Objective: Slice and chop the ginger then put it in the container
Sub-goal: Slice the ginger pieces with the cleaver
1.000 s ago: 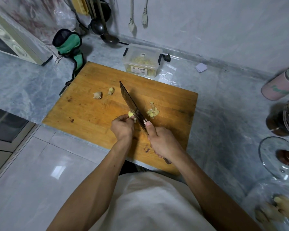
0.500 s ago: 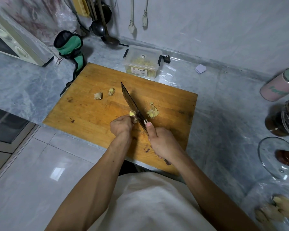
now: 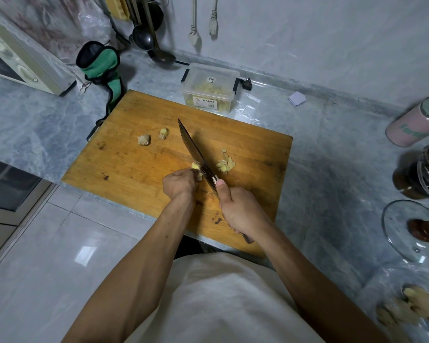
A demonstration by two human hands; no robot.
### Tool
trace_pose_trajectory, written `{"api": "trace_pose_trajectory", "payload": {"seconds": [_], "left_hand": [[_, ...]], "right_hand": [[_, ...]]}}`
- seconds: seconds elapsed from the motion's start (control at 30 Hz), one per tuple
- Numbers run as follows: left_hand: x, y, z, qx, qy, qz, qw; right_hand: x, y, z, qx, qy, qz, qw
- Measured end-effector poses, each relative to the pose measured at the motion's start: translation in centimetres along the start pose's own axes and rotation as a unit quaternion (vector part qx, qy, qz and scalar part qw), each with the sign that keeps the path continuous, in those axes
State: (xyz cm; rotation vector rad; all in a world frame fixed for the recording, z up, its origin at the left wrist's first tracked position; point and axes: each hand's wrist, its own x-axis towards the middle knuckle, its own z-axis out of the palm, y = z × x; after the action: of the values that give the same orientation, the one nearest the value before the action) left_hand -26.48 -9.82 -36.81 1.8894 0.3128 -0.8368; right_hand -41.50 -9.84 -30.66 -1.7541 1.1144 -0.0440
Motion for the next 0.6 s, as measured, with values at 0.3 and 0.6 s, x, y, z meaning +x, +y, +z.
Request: {"api": "trace_pose_trajectory", "payload": {"seconds": [0.3, 0.6], "left_hand": [[1.4, -1.0, 0.3, -0.017, 0.030, 0.029, 0.999], [1.6, -1.4, 0.7, -0.045, 0.030, 0.050, 0.997]], "right_hand": [[0.5, -0.3, 0.4, -0.008, 0.000, -0.003, 1.000], [0.9, -0.1, 0.8, -0.006, 0.005, -0.003, 1.000]]}}
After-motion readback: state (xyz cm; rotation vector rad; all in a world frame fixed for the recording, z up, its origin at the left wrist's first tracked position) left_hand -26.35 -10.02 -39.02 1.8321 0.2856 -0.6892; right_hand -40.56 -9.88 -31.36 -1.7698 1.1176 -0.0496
